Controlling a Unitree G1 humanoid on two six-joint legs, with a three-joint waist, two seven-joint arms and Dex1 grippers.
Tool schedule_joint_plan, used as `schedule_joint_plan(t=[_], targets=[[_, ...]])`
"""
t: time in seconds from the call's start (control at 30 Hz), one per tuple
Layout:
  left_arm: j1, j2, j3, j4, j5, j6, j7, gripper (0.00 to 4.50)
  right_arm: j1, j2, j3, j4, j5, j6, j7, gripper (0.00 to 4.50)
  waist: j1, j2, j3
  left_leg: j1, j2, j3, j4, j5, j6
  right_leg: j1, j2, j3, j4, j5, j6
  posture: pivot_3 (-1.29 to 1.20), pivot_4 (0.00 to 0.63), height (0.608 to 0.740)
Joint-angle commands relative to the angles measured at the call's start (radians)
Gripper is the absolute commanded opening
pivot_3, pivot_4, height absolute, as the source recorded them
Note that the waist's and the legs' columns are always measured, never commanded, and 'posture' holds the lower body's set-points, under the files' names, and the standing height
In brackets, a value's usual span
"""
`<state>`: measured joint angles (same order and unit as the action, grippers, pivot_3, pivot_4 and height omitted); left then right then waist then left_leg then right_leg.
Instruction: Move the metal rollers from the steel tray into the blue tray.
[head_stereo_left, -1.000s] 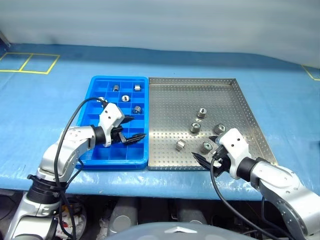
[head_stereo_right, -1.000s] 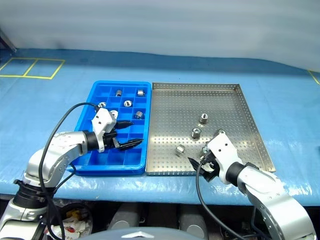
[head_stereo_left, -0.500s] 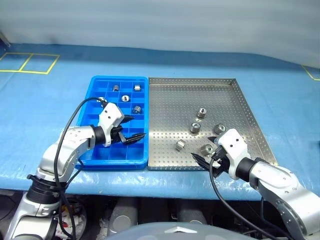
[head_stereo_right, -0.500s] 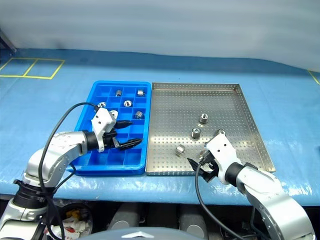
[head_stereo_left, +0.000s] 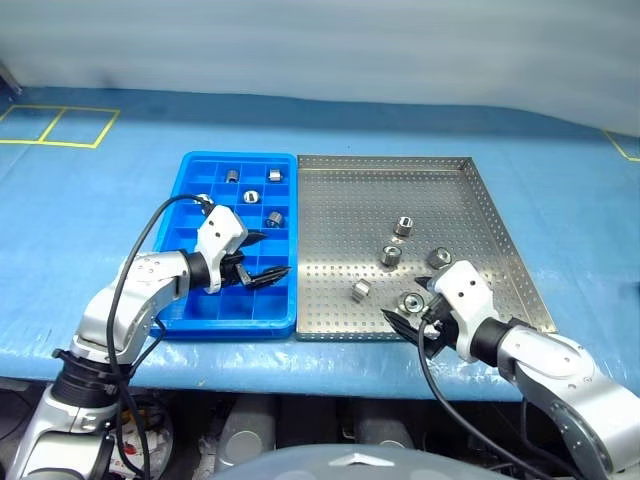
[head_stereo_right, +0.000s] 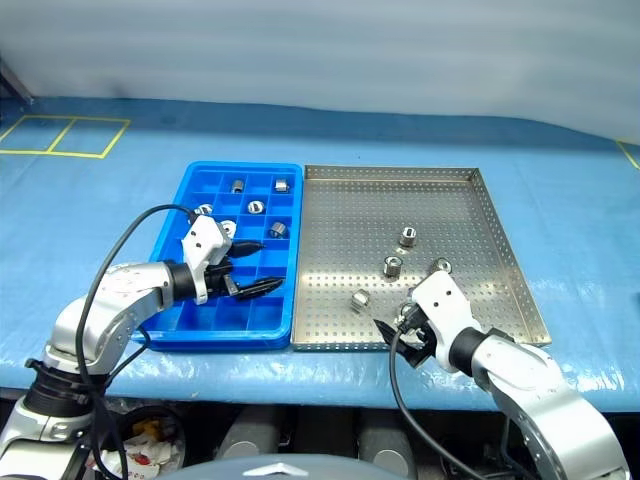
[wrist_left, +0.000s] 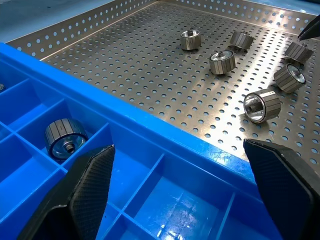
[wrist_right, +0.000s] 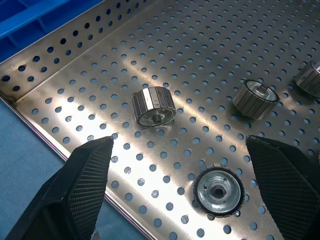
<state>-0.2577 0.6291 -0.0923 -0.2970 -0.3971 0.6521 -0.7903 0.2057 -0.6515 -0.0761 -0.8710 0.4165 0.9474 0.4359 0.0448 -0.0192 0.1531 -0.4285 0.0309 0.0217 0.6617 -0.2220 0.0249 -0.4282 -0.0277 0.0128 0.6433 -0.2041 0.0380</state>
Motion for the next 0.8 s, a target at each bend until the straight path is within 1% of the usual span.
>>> schedule_joint_plan(t=[0.03, 0.17, 0.3, 0.47, 0.63, 0.8], targets=[[-0.029, 0.009, 0.003, -0.044, -0.01, -0.004, -0.018, 4.48, 0.0, -0.005, -0.017, -0.023, 0.002, -0.004, -0.004, 4.47, 0.0, 0.0, 0.0, 0.0, 0.0, 0.0, 0.0, 0.0, 0.0, 0.0, 0.0, 0.0, 0.0, 0.0, 0.0, 0.13, 0.15, 0.74], [-0.106, -0.007, -0.055, -0.008, 0.01, -0.013, -0.054, 4.48, 0.007, 0.003, -0.032, -0.027, -0.001, 0.0, -0.021, 4.47, 0.004, 0.0, 0.0, 0.0, -0.001, 0.0, 0.001, 0.0, 0.0, 0.0, 0.0, 0.0, 0.0, 0.0, 0.0, 0.12, 0.15, 0.74], [-0.213, -0.069, -0.132, 0.074, 0.036, -0.003, -0.061, 4.48, 0.027, 0.011, -0.04, -0.044, 0.002, -0.003, -0.035, 4.47, 0.004, 0.0, 0.0, 0.0, -0.002, 0.0, 0.002, 0.0, 0.0, 0.001, 0.0, 0.0, 0.0, 0.0, 0.0, 0.09, 0.15, 0.74], [-0.313, -0.149, -0.24, 0.169, 0.073, -0.042, -0.129, 4.48, 0.063, 0.035, -0.048, -0.07, -0.002, -0.002, -0.066, 4.47, -0.008, 0.0, 0.0, -0.001, -0.004, 0.001, 0.001, 0.0, 0.001, 0.001, 0.002, 0.0, 0.0, 0.0, 0.0, 0.05, 0.15, 0.74], [-0.418, -0.239, -0.355, 0.336, 0.169, -0.094, -0.158, 4.48, 0.113, 0.075, -0.057, -0.103, -0.004, -0.006, -0.105, 4.47, -0.018, 0.0, -0.001, -0.001, -0.003, 0.001, 0.003, 0.0, 0.001, 0.001, 0.003, 0.001, 0.0, 0.0, 0.0, 0.0, 0.15, 0.74], [-0.47, -0.294, -0.444, 0.453, 0.244, -0.163, -0.227, 4.48, 0.15, 0.107, -0.054, -0.123, -0.01, -0.013, -0.133, 4.47, -0.034, 0.001, -0.001, 0.0, -0.003, 0.001, 0.003, 0.0, 0.001, 0.001, 0.003, 0.002, 0.001, 0.0, 0.001, -0.02, 0.15, 0.74]])
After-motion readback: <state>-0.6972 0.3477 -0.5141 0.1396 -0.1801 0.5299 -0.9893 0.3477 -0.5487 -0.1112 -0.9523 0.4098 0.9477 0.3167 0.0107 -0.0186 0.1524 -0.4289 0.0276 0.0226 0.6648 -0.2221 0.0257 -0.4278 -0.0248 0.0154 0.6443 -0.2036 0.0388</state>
